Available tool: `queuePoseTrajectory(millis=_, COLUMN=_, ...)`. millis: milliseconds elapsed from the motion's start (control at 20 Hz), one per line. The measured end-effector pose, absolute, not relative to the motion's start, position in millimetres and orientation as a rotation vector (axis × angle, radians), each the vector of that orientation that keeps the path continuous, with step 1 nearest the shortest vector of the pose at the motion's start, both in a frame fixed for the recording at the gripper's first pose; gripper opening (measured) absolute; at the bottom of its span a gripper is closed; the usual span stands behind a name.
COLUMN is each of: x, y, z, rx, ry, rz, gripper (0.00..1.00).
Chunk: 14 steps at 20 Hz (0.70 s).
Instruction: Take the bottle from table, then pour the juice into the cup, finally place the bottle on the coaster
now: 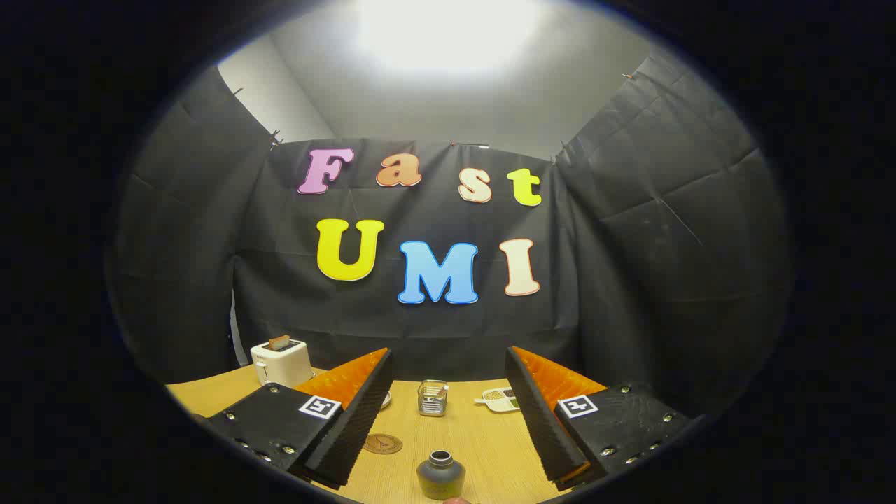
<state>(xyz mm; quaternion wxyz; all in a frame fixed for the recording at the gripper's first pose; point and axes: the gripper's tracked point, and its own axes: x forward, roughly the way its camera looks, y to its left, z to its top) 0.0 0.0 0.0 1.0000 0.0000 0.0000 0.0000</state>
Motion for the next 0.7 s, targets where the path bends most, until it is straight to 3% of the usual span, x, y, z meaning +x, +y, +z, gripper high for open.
queuePoseTrajectory(millis=700, x=5.6, y=3.4, z=-10.8, rx=-0.002, ry=0.0, rz=0.037, gripper=0.97)
